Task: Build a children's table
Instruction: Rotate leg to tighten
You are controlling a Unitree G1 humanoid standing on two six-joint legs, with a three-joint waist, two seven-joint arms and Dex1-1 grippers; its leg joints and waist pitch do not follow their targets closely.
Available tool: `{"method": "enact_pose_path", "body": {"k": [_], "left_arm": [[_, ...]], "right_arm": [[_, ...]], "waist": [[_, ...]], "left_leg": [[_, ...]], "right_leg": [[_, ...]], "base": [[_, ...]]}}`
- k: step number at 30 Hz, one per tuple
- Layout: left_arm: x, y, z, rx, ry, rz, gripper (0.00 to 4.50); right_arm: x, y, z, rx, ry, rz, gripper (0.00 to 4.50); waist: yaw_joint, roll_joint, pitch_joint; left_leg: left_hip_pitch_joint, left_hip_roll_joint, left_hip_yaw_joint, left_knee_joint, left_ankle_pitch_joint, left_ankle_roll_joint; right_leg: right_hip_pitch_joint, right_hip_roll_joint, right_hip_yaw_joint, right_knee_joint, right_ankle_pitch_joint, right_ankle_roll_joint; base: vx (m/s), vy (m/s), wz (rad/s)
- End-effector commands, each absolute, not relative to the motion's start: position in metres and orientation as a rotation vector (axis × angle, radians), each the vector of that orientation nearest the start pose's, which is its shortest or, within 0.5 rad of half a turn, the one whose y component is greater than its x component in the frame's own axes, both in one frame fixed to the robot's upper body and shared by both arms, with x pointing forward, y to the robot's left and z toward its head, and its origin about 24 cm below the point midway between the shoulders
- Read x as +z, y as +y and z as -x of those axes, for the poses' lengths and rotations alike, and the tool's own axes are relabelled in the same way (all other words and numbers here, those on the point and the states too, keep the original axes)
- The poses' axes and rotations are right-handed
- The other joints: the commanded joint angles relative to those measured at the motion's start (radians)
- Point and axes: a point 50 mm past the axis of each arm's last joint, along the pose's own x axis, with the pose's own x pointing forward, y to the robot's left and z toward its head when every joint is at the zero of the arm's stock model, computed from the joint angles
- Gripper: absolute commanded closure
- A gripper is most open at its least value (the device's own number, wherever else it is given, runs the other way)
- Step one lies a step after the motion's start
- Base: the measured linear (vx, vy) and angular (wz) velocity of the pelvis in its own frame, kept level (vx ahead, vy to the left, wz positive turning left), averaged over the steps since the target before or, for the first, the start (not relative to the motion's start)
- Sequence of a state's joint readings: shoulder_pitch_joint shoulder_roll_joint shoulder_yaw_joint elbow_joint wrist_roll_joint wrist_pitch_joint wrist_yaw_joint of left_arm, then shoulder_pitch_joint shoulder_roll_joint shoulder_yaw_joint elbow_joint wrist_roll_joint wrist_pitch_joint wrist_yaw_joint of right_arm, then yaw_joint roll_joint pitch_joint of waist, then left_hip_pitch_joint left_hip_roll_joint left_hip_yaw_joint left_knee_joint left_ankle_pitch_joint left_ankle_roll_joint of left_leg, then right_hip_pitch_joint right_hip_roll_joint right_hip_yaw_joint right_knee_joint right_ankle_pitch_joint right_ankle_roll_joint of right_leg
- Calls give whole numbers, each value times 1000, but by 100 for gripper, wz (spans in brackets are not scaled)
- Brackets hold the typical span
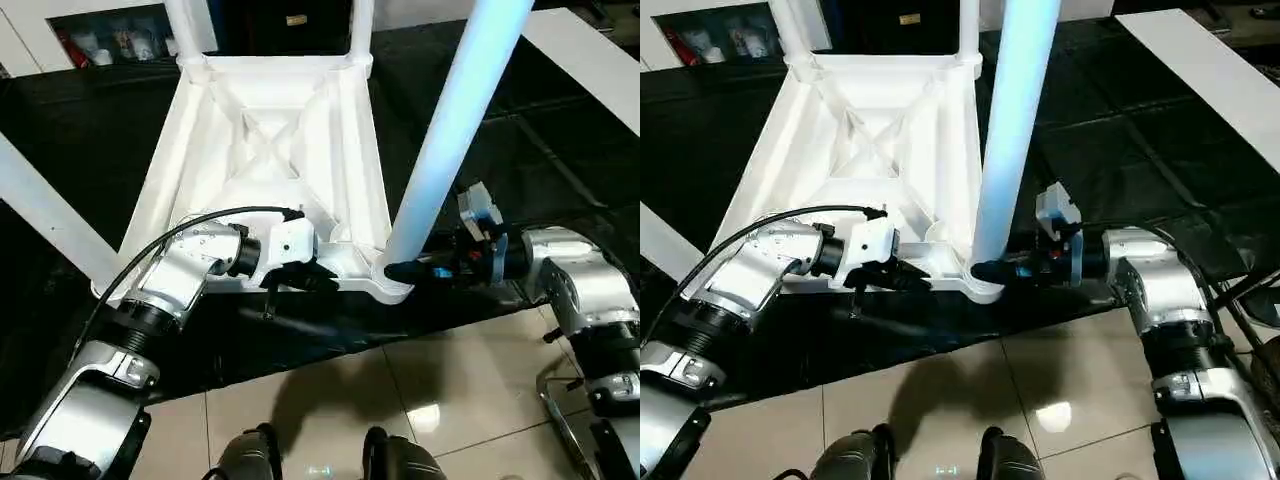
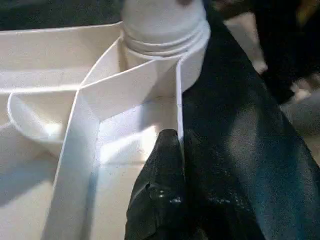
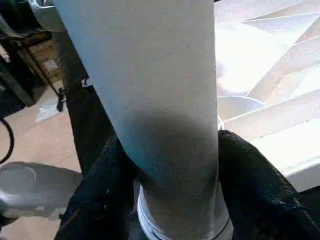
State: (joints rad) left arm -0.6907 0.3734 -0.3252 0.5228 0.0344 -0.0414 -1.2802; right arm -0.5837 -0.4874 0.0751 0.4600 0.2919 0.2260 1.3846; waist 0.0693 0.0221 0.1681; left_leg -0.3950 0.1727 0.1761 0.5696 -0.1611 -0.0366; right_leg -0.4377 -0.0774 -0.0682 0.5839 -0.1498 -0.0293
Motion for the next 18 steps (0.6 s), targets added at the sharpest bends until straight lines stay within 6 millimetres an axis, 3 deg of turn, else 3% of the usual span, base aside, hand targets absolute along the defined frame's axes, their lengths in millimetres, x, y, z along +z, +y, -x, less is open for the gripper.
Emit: {"method": "enact_pose_path", "body": {"k": [1, 2, 3, 4, 5, 6, 7, 8, 12, 14, 18], "left_arm": [[76, 97, -319, -1479, 304, -575, 450], [78, 88, -324, -1387, 300, -498, 450], [78, 88, -324, -1387, 300, -498, 450], [81, 81, -326, -1342, 288, -451, 450], [82, 79, -327, -1329, 284, -436, 450], [84, 73, -329, -1293, 276, -411, 450], [85, 60, -334, -1223, 262, -388, 450], [86, 54, -335, -1184, 263, -376, 450], [91, 36, -344, -1023, 250, -315, 450], [94, 32, -346, -990, 246, -312, 450], [100, 24, -350, -939, 228, -310, 450]], "right_arm": [[106, -169, -318, 1292, 228, 73, 243], [100, -161, -324, 1154, 258, 82, 244], [100, -161, -324, 1154, 258, 82, 244], [98, -156, -329, 1071, 264, 71, 245], [98, -154, -331, 1043, 266, 66, 246], [96, -150, -336, 963, 277, 43, 246], [90, -142, -345, 807, 307, 18, 247], [88, -138, -349, 746, 315, 11, 248], [82, -133, -361, 510, 311, -5, 251], [80, -130, -363, 462, 319, -12, 251], [79, -121, -364, 410, 322, -62, 251]], "waist": [[-3, -14, -82], [-5, -11, -76], [-9, -13, -73], [-13, -16, -71], [-13, -13, -68], [-21, -20, -64], [-37, -20, -60], [-39, -14, -58], [-53, -17, -58], [-56, -16, -57], [-57, -12, -62]], "left_leg": [[19, 59, -8, -51, -83, 170], [20, 57, -11, -55, -120, 146], [20, 56, -10, -58, -141, 129], [23, 51, -14, -62, -194, 94], [24, 49, -15, -62, -212, 80], [18, 45, -20, -67, -235, 59], [19, 41, -24, -71, -258, 35], [18, 39, -27, -71, -271, 29], [24, 32, -27, -71, -294, 26], [28, 33, -25, -72, -303, 41], [26, 38, -24, -76, -297, 56]], "right_leg": [[65, -68, 49, -51, -167, -288], [66, -70, 49, -58, -223, -279], [65, -70, 49, -63, -260, -272], [67, -74, 48, -73, -363, -243], [65, -76, 48, -78, -404, -229], [69, -76, 46, -84, -475, -196], [65, -73, 45, -92, -542, -161], [64, -73, 42, -93, -568, -147], [57, -73, 37, -113, -634, -98], [50, -71, 38, -117, -613, -99], [51, -67, 40, -109, -510, -126]], "base": [[0, 0, 0], [0, 0, 0], [0, 0, 0], [0, 0, 0], [-68, 6, -10], [0, 0, 0], [0, 0, 0], [-51, 10, -10], [-13, 3, -3], [0, 0, 0], [0, 0, 0]]}}
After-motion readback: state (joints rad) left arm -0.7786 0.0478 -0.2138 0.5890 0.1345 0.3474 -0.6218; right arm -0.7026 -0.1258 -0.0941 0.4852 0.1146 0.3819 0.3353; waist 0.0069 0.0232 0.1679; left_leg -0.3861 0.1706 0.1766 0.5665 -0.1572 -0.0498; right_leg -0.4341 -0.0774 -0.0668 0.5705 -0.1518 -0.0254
